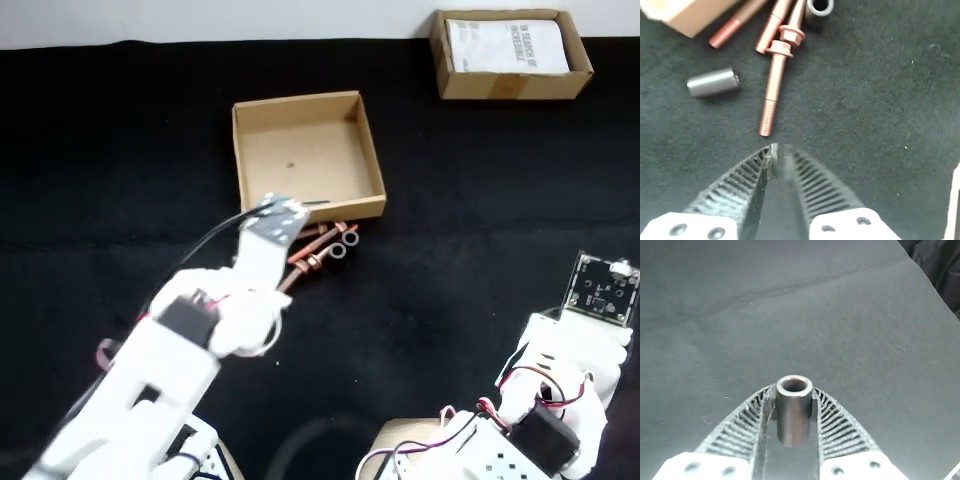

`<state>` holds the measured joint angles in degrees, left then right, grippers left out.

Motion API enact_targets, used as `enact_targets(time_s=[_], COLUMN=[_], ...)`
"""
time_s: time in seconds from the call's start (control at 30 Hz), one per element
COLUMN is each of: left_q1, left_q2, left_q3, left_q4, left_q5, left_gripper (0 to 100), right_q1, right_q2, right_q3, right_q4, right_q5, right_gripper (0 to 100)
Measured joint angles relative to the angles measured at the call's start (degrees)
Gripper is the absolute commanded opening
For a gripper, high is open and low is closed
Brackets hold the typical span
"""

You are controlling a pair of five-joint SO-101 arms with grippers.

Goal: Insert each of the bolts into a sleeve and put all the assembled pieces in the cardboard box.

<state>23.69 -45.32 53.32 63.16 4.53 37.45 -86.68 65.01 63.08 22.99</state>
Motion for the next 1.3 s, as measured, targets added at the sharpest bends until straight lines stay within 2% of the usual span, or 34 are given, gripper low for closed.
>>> enact_targets(time_s=[0.1, 0.3, 0.53, 0.73, 0.97, 1.07, 1.2, 1.27, 1.3], left_q1=[0.88, 1.32, -1.49, -3.78, -3.78, -3.78, -3.87, -3.60, -3.43], left_q2=[10.81, 29.63, 47.03, 58.20, 65.32, 66.02, 66.20, 66.11, 66.11], left_q3=[-5.27, -14.15, -26.37, -36.48, -40.18, -40.44, -41.05, -41.05, -41.05], left_q4=[0.00, 0.00, -0.09, -0.09, -0.09, -0.09, 0.00, 0.09, 0.18], left_q5=[0.00, -0.09, -5.27, -5.27, -5.27, -5.27, -5.36, -6.77, -8.09], left_gripper=[31, 31, 31, 31, 31, 25, 0, 3, 1], right_q1=[2.37, 6.59, 9.32, 9.49, 9.49, 9.49, 9.49, 9.49, 9.49], right_q2=[-0.88, -1.76, -1.76, -1.76, -1.76, -1.76, -1.76, -1.76, -1.76], right_q3=[4.92, 13.45, 20.57, 21.71, 21.71, 21.71, 21.71, 21.71, 21.71], right_q4=[-4.48, -12.66, -20.13, -22.86, -22.95, -22.95, -22.95, -22.95, -22.95], right_q5=[1.14, 3.52, 5.27, 5.54, 5.54, 5.54, 5.54, 5.54, 5.54], right_gripper=[0.7, 0.7, 0.7, 0.7, 0.7, 0.7, 0.7, 0.7, 0.7])
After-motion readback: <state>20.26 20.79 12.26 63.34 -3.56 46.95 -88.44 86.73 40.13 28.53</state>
